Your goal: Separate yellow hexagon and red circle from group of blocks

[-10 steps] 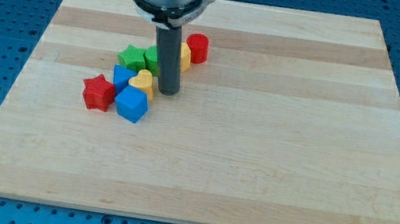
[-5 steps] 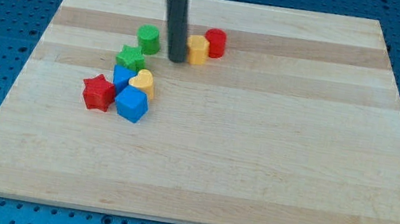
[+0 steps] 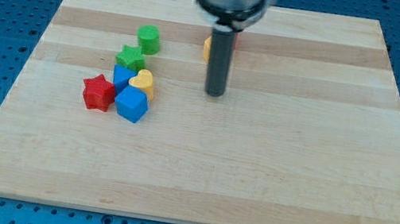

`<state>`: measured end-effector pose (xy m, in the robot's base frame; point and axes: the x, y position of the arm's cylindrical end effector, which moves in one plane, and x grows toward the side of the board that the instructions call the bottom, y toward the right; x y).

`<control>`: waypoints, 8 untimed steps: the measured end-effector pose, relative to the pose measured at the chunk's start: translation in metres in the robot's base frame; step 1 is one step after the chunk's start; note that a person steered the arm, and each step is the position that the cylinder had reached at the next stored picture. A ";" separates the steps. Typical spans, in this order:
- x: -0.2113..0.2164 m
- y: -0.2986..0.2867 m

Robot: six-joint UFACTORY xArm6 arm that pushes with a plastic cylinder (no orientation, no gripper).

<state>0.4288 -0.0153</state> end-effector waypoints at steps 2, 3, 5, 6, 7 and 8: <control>-0.054 -0.002; -0.054 -0.002; -0.085 -0.010; -0.085 -0.028; -0.100 -0.029; -0.130 -0.020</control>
